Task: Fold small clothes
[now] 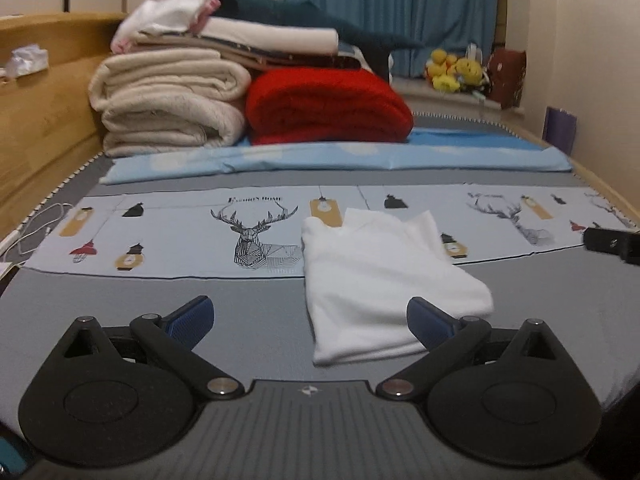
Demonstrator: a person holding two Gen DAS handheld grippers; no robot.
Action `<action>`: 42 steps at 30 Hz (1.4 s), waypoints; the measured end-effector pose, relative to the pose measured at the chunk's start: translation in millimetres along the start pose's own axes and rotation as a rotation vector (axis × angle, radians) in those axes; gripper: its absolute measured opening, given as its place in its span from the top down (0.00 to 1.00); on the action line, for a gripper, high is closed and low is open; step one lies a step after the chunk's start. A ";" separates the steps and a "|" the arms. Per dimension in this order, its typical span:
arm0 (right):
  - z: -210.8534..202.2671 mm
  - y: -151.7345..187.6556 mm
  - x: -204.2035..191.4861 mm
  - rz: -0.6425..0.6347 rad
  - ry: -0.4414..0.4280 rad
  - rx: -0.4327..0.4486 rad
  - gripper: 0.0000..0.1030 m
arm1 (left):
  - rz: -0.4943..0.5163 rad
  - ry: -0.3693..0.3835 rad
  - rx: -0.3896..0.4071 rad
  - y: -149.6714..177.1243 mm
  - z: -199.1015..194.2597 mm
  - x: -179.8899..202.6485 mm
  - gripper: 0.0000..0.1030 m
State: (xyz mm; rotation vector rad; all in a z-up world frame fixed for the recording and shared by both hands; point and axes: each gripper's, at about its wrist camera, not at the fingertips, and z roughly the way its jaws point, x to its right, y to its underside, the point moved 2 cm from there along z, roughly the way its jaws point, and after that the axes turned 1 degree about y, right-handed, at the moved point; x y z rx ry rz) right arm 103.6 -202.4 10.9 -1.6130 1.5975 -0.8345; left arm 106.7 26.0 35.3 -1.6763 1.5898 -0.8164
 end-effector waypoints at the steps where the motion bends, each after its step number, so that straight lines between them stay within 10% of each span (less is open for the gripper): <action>1: -6.3 7.1 -0.7 -0.001 0.003 0.003 0.48 | 0.000 0.003 0.009 7.7 -9.6 4.8 0.00; 7: -4.9 48.4 -9.5 -0.016 0.038 -0.066 0.47 | -0.039 0.030 -0.018 38.9 -8.9 23.4 0.00; 42: 17.9 52.0 -29.6 -0.087 -0.003 -0.083 0.46 | -0.061 -0.023 -0.076 34.0 37.5 25.6 0.00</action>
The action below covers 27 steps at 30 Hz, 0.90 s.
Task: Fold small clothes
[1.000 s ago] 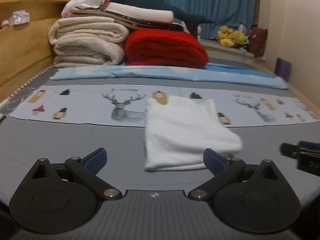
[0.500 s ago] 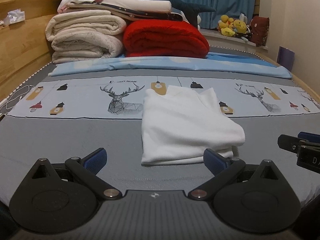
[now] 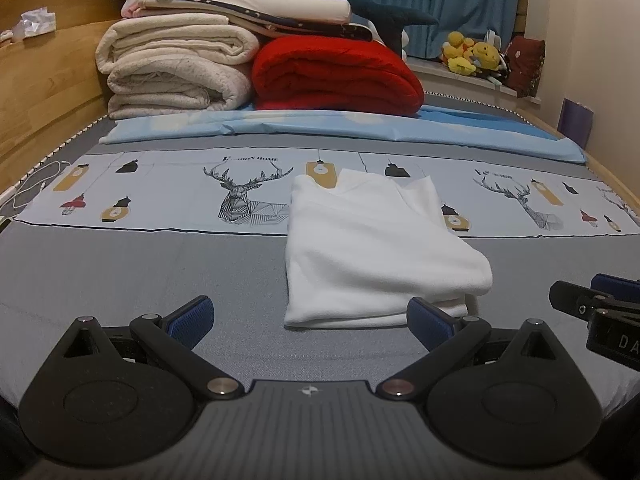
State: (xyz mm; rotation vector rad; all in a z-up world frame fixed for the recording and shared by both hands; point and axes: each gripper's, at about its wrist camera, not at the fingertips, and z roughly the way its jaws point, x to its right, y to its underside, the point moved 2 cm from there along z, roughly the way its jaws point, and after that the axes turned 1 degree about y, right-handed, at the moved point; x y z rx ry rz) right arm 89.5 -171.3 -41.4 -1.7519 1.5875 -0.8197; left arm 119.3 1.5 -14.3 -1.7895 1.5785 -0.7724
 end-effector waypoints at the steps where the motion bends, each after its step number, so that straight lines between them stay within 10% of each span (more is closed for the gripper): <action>1: -0.2 0.0 -0.5 -0.001 0.000 0.000 0.46 | -0.001 0.001 -0.001 -0.2 0.1 -0.3 0.00; 27: -0.7 1.0 -2.1 -0.013 -0.007 0.004 0.44 | 0.006 0.003 0.003 -0.7 -0.2 1.8 0.00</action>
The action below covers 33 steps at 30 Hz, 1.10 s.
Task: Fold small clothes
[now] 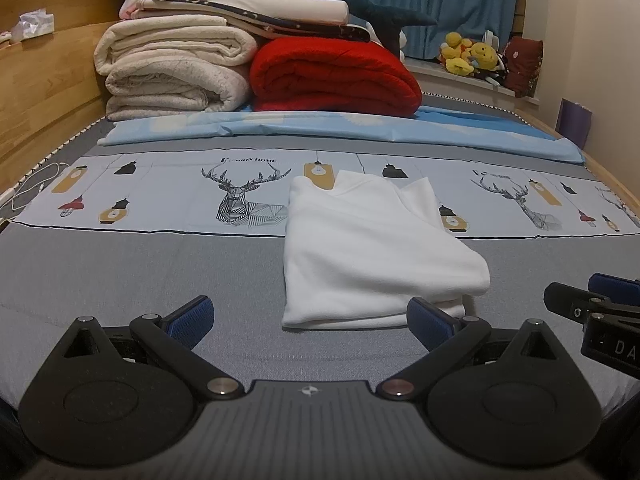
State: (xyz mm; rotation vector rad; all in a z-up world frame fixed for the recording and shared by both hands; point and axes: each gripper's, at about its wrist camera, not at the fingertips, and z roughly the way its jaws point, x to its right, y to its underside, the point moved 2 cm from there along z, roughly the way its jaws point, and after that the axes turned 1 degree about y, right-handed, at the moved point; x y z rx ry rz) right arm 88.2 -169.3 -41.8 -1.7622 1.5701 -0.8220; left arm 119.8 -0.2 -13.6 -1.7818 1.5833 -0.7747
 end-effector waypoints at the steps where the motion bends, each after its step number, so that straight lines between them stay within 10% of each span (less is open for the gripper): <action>1: 0.0 0.0 -0.1 0.000 0.000 0.000 0.44 | 0.000 0.000 0.000 0.0 0.1 0.1 0.00; 33: -0.5 -0.3 -0.2 0.000 0.001 0.000 0.44 | 0.016 0.016 0.010 -0.3 -2.4 2.5 0.00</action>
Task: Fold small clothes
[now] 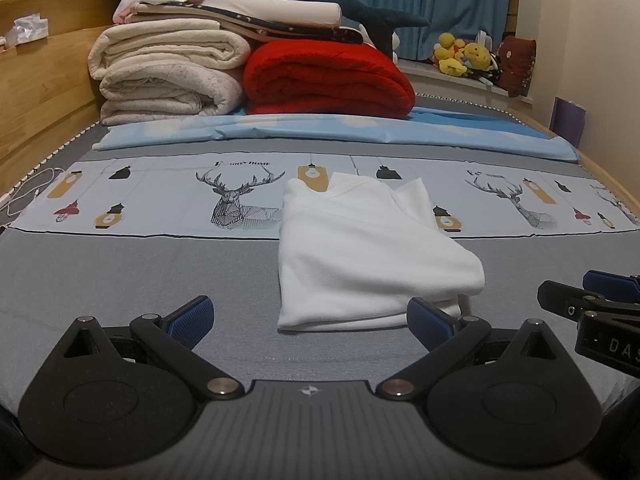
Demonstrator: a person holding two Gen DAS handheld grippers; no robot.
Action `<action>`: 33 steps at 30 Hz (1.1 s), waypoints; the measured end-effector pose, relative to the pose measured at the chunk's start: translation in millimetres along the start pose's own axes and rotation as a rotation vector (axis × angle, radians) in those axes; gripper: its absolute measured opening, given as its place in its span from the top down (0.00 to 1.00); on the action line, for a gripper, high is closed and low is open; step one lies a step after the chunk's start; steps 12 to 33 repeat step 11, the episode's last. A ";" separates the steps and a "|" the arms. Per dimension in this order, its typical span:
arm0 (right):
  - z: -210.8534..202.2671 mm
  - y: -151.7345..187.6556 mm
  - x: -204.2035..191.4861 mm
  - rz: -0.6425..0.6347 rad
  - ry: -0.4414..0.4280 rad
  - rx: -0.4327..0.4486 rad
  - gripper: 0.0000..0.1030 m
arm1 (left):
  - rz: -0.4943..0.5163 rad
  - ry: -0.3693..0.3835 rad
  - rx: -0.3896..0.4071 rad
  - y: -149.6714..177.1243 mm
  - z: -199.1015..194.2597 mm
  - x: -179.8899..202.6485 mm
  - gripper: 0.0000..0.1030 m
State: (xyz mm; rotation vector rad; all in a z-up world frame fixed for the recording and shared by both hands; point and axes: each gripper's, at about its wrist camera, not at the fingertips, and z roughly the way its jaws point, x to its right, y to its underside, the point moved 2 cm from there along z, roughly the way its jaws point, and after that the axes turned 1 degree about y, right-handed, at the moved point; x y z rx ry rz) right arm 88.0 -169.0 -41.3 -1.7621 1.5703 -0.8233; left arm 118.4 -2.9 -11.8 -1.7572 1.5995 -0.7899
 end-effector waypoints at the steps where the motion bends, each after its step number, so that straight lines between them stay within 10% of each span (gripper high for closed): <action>1: 0.1 0.0 0.0 0.000 0.000 0.000 0.44 | 0.001 0.001 0.000 0.0 0.0 0.2 0.00; 33: 0.2 0.1 0.0 -0.001 0.000 0.000 0.44 | 0.003 0.004 0.000 0.3 2.2 -0.2 0.00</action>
